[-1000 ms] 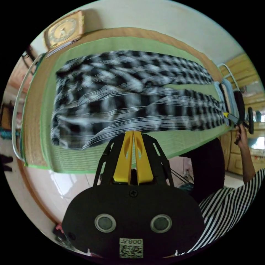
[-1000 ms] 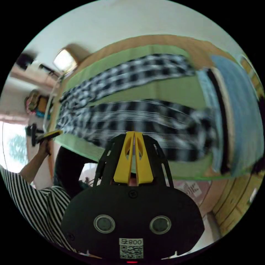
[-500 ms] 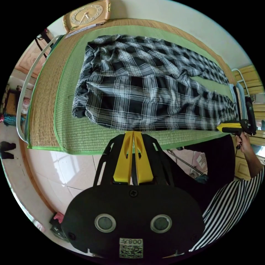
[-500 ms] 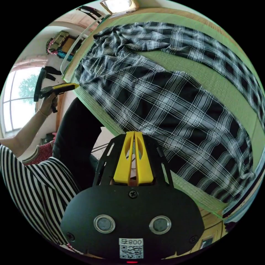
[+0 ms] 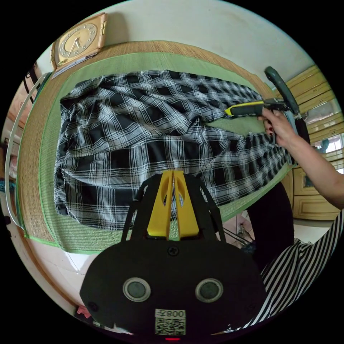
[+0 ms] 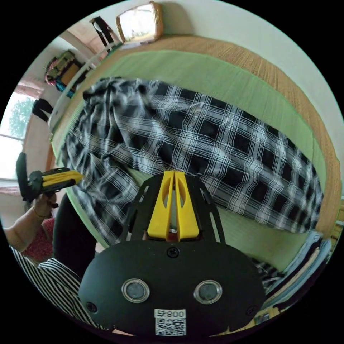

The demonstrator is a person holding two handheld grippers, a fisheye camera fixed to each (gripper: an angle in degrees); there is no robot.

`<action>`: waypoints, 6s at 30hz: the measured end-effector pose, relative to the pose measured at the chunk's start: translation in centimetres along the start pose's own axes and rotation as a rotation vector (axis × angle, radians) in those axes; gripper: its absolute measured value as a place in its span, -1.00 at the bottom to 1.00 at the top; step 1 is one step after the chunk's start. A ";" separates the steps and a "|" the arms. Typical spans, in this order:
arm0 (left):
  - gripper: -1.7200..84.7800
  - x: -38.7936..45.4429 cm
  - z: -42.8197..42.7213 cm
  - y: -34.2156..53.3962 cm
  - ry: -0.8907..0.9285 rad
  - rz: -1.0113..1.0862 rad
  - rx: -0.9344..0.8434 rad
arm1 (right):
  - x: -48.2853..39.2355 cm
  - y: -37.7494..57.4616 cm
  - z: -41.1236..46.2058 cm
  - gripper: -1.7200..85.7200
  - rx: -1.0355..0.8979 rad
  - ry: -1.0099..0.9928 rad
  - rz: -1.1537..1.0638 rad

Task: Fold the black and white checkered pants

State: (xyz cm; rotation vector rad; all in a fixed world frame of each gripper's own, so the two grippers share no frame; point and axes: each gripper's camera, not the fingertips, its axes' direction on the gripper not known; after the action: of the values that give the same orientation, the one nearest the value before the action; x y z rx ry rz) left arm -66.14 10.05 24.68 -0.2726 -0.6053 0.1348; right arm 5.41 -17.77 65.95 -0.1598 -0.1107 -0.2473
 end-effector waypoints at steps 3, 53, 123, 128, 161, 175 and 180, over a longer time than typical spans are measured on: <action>-0.96 -2.5 0.3 0.7 -0.001 0.001 0.002 | -2.7 -0.7 0.2 -0.96 0.016 0.040 -0.048; -0.94 -42.4 -3.7 27.4 0.172 -0.523 0.646 | -42.9 -48.7 -7.0 -0.95 0.204 0.151 -0.528; -0.96 -29.7 4.2 23.8 0.020 -0.522 0.367 | -32.9 -60.1 4.1 -0.96 -0.032 0.007 -0.532; -0.96 -28.6 3.7 23.2 0.017 -0.531 0.359 | -31.3 -59.9 2.8 -0.96 -0.017 -0.004 -0.526; -0.96 -4.0 4.8 5.2 0.142 -0.052 0.051 | 4.2 -23.5 -4.4 -0.96 0.066 0.034 -0.053; -0.96 4.7 1.5 -2.0 0.133 -0.041 -0.011 | 13.1 -11.5 -6.4 -0.96 0.175 -0.015 0.050; -0.96 8.0 1.5 -4.2 0.083 -0.050 -0.072 | 11.0 -2.1 -5.5 -0.96 0.101 -0.197 -0.082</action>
State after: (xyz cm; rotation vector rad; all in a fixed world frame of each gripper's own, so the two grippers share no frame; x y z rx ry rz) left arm -60.27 7.98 31.46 -0.3303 -0.5343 0.0531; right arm 15.94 -23.32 62.24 -0.0791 -0.3257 -0.3070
